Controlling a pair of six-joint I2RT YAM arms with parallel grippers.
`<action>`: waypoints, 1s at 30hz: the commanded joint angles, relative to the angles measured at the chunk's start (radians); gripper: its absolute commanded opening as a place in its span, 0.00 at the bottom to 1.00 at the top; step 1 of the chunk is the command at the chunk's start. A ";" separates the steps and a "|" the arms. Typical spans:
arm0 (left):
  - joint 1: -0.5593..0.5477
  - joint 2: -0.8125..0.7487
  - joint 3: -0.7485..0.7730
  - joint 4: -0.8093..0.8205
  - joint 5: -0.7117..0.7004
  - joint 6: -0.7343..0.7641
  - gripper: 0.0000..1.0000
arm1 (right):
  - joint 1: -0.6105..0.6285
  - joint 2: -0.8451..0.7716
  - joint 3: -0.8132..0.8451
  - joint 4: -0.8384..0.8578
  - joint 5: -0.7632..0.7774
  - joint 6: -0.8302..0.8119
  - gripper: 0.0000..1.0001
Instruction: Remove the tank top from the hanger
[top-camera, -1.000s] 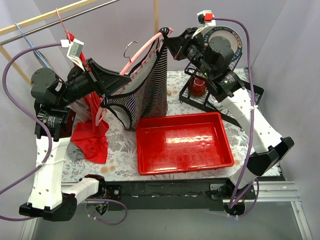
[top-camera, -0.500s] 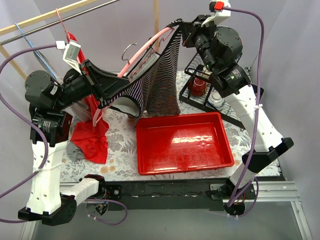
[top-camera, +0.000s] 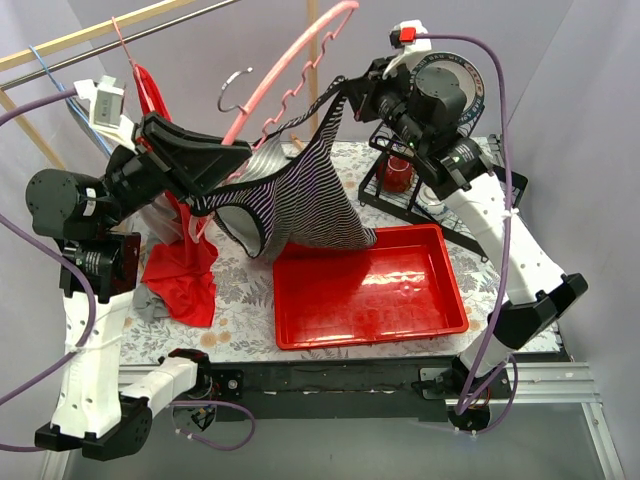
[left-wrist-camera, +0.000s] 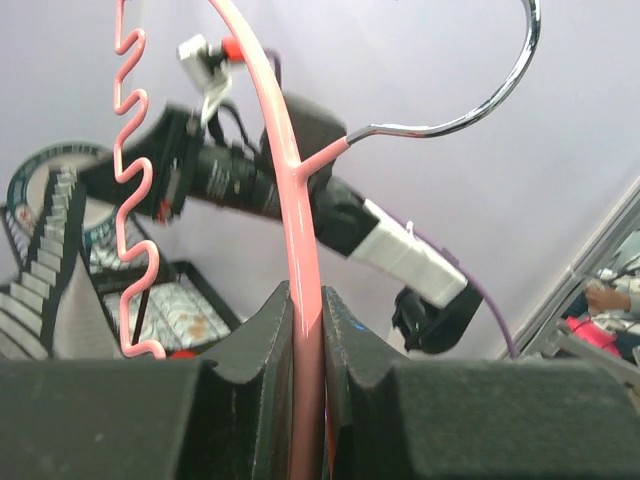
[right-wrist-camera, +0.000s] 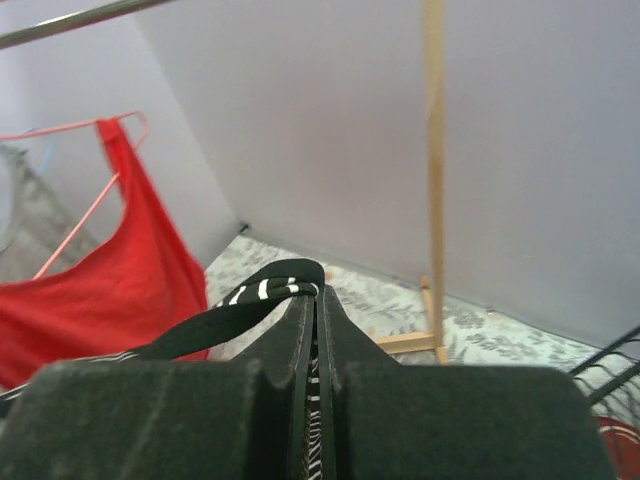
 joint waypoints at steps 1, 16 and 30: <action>-0.002 0.014 -0.015 0.342 -0.117 -0.144 0.00 | -0.004 -0.122 -0.047 0.069 -0.272 0.087 0.01; -0.002 0.133 -0.017 0.568 -0.446 -0.165 0.00 | 0.015 -0.451 -0.432 -0.047 -0.396 0.010 0.01; -0.002 0.198 0.066 0.457 -0.401 -0.157 0.02 | 0.015 -0.613 -0.463 -0.057 -0.337 0.007 0.01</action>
